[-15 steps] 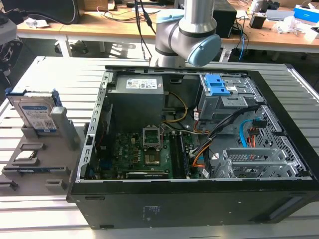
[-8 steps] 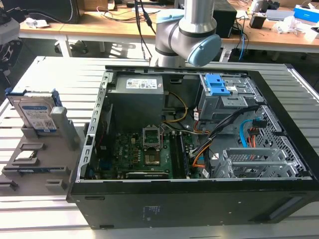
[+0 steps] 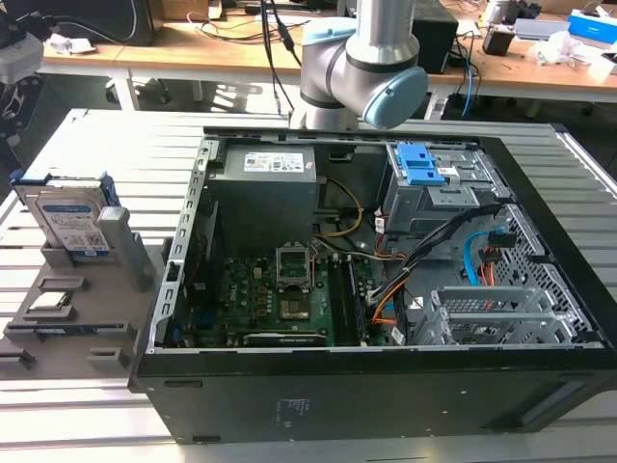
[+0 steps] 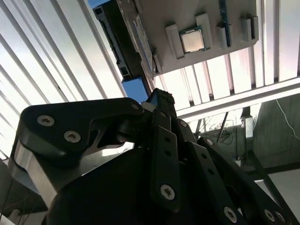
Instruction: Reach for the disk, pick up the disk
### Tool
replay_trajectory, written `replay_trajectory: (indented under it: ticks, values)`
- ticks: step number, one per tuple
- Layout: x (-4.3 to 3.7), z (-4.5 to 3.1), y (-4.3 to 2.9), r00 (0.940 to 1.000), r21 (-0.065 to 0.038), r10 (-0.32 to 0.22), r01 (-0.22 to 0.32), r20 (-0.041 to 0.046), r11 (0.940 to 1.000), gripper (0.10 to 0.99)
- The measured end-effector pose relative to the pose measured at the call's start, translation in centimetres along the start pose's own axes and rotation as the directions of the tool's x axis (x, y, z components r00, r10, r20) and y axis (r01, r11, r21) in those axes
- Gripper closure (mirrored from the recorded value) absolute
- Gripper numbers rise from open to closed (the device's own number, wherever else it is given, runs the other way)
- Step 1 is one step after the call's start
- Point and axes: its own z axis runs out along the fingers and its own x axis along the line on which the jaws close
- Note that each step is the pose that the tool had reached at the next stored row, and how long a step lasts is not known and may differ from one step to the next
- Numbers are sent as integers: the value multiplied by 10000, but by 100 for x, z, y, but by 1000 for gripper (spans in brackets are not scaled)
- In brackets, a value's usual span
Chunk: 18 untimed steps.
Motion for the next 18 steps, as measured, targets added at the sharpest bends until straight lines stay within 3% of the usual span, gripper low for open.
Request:
replay_trajectory:
  ticks: [8, 18]
  values:
    - [0, 0, 0, 9980, 0, -630, 630, -24, 9980, 980]
    - [0, 0, 0, 9886, -3, -1507, 1507, -57, 9886, 980]
